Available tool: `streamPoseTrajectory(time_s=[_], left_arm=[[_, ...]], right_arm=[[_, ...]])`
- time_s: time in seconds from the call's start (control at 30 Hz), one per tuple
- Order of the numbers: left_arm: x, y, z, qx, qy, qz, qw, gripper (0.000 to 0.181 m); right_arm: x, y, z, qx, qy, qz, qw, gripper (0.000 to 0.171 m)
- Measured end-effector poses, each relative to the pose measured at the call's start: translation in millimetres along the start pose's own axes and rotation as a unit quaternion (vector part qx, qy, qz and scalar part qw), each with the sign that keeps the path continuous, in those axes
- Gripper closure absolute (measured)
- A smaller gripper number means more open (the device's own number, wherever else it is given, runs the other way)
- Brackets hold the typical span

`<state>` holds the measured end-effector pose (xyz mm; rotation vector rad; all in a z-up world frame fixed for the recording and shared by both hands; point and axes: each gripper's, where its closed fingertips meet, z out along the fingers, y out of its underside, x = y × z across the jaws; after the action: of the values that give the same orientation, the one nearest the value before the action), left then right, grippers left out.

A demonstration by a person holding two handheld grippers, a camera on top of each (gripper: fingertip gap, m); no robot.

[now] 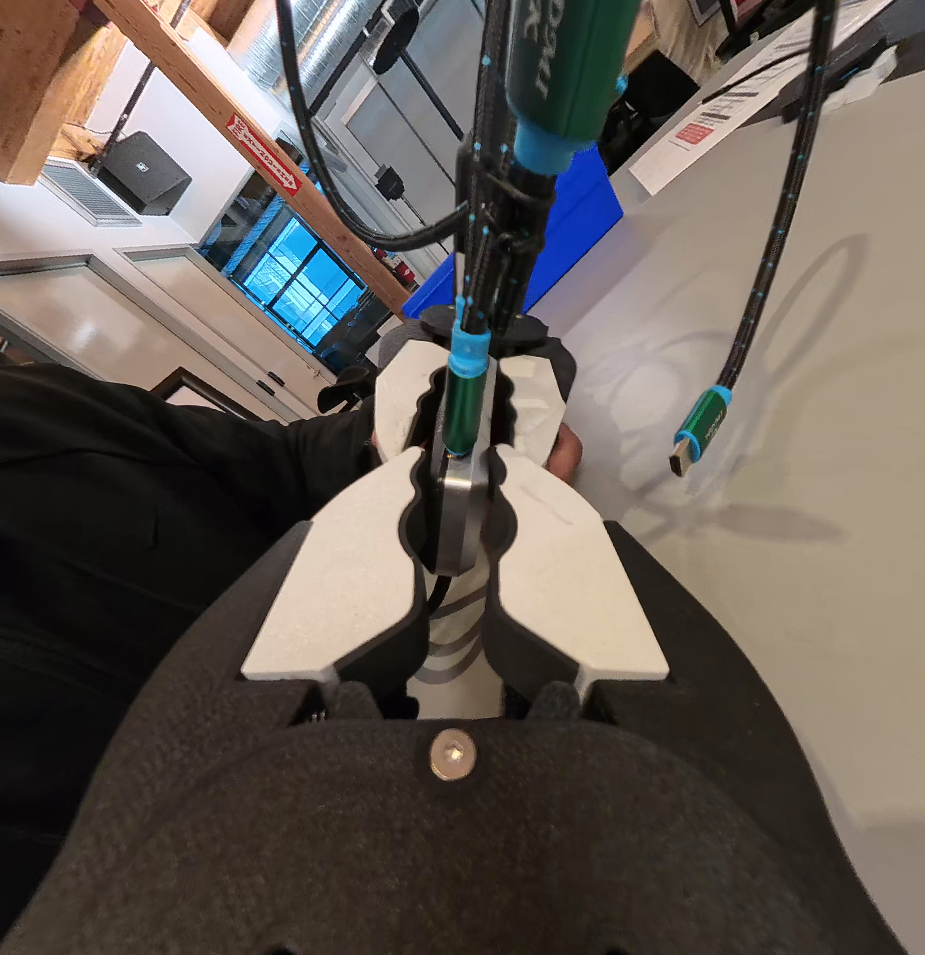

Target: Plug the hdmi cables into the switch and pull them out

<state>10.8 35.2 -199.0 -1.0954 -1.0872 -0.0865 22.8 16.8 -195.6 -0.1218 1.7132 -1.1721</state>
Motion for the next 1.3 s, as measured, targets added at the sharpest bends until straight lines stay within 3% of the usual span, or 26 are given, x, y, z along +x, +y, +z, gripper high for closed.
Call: streamPoseTrajectory(time_s=[0.13,0.23,0.33,0.4,0.7,0.87,0.93,1.0,1.17,1.3], left_arm=[[-9,1,-5,-0.012,-0.034,0.011,0.999,0.160],[-6,4,-3,-0.024,-0.026,0.015,0.999,0.160],[-3,9,2,-0.039,-0.022,0.026,0.999,0.156],[-4,11,3,-0.043,-0.026,0.027,0.998,0.156],[-5,7,5,-0.024,-0.030,0.023,0.999,0.155],[-1,14,2,-0.060,-0.016,0.032,0.998,0.155],[14,43,4,-0.147,0.020,0.060,0.987,0.158],[29,54,15,-0.159,0.043,0.081,0.983,0.158],[15,44,9,-0.146,0.027,0.046,0.988,0.159],[14,40,-11,-0.150,0.036,0.051,0.987,0.158]], right_arm=[[12,-10,-14,0.003,0.033,-0.023,0.999,0.147],[8,-23,-23,0.031,0.013,-0.005,0.999,0.145],[11,-13,-18,0.001,0.023,-0.008,1.000,0.146],[7,-11,-16,0.003,0.018,-0.018,1.000,0.158],[7,-24,-15,0.080,0.019,-0.003,0.997,0.161],[5,-22,-16,0.063,0.004,0.006,0.998,0.159],[25,-59,-53,0.161,0.029,0.050,0.985,0.160],[41,-75,-89,0.184,0.075,0.029,0.980,0.160],[41,-46,-60,0.078,0.144,-0.031,0.986,0.160],[67,-42,-73,0.085,0.200,-0.001,0.976,0.160]])
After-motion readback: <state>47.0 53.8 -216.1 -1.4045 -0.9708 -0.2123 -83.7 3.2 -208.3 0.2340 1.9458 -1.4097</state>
